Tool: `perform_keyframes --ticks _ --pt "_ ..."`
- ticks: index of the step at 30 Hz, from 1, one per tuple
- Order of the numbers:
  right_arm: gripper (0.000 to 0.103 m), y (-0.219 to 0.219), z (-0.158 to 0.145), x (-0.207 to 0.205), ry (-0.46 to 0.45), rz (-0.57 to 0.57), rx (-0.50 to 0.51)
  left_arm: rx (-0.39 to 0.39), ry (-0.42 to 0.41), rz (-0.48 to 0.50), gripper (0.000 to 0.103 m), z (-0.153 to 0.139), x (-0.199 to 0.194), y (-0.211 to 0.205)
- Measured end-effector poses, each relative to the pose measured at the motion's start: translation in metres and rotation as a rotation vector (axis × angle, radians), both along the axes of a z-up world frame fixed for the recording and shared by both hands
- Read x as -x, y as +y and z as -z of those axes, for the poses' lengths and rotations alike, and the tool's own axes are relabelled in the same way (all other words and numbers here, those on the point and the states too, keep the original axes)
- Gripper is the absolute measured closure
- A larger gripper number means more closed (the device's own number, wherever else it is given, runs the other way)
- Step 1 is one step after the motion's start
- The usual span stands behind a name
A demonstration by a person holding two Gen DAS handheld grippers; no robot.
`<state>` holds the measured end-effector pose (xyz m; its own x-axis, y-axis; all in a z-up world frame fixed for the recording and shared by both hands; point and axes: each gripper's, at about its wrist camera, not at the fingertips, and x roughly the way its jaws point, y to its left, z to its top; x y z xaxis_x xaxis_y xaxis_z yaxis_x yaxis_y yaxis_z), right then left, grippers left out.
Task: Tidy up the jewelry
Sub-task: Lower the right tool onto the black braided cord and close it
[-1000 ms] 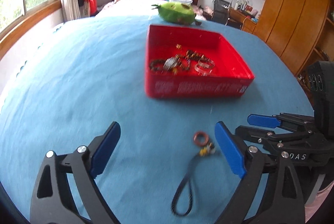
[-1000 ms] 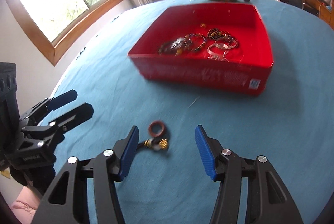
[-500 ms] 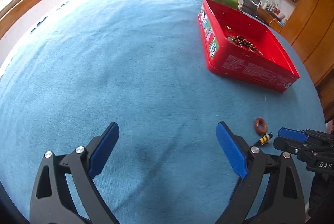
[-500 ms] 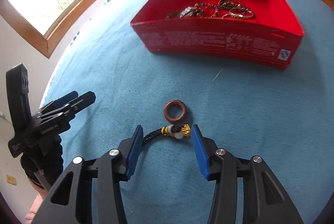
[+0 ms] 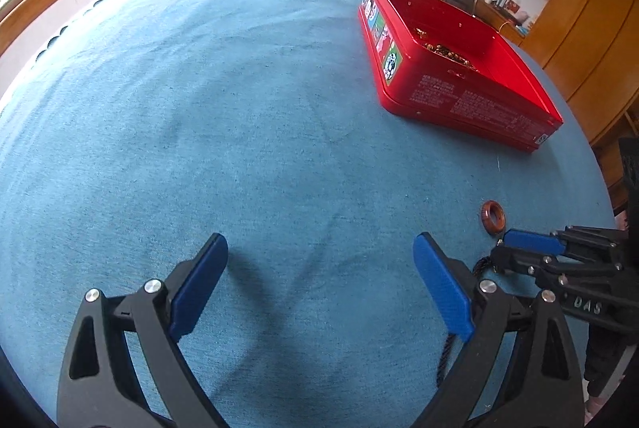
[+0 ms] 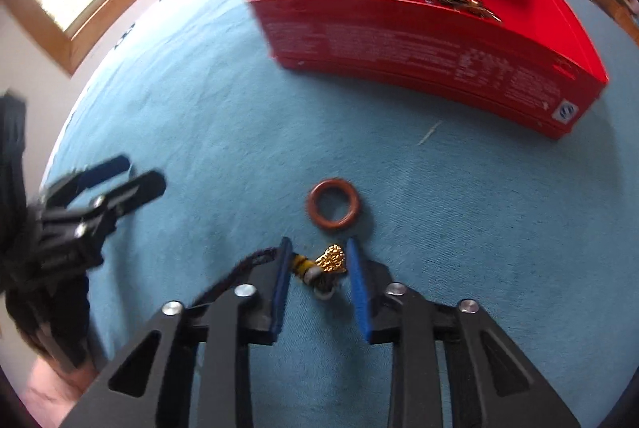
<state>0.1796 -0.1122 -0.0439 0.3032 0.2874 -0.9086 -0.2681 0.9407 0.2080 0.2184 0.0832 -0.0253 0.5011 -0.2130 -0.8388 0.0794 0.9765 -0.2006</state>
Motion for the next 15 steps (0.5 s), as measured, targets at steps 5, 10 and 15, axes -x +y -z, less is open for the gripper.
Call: perform_keyframes --ticks 5,10,15 --pt "0.093 -0.002 -0.003 0.023 0.051 -0.088 -0.012 0.003 0.009 -0.008 0.010 0.001 -0.001 0.001" --pt "0.079 -0.015 -0.005 0.040 0.059 -0.094 -0.028 -0.008 0.010 -0.005 0.010 0.002 -0.002 -0.003" --pt "0.063 -0.009 -0.002 0.054 0.054 -0.144 -0.003 -0.020 0.010 -0.009 0.010 0.005 -0.003 -0.006"
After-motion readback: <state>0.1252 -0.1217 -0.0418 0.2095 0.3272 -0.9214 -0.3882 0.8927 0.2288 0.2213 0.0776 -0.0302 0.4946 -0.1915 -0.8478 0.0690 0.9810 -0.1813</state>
